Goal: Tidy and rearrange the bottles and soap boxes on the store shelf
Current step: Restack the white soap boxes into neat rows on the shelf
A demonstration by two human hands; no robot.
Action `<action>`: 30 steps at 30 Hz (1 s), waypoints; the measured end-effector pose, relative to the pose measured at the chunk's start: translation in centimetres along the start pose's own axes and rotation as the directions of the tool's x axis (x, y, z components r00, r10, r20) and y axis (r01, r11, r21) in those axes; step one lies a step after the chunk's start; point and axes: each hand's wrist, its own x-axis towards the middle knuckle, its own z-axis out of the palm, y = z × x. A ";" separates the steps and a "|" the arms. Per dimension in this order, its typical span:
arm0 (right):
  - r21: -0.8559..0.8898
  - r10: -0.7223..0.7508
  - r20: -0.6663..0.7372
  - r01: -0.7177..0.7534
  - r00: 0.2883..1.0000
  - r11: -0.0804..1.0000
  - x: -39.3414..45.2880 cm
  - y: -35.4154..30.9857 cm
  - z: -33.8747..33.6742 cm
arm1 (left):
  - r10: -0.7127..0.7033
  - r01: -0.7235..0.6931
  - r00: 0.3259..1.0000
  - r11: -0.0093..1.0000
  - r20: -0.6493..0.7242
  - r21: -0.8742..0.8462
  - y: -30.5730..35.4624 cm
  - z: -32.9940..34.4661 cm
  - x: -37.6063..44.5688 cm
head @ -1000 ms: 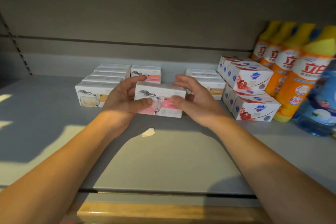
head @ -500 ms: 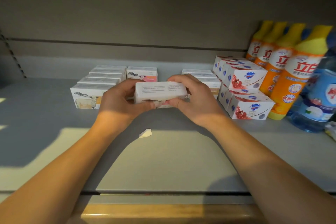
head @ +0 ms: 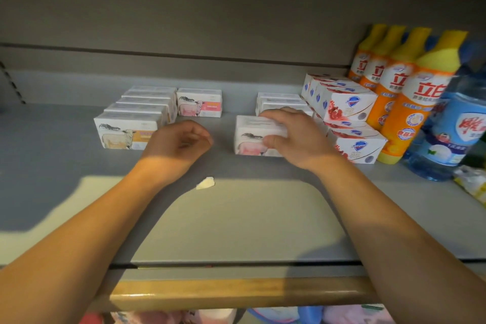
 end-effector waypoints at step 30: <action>-0.373 -0.017 -0.165 -0.046 0.986 0.927 0.0 3.4 1.5 | -0.124 -0.044 0.967 0.778 0.223 0.627 -1.3 1.6 0.7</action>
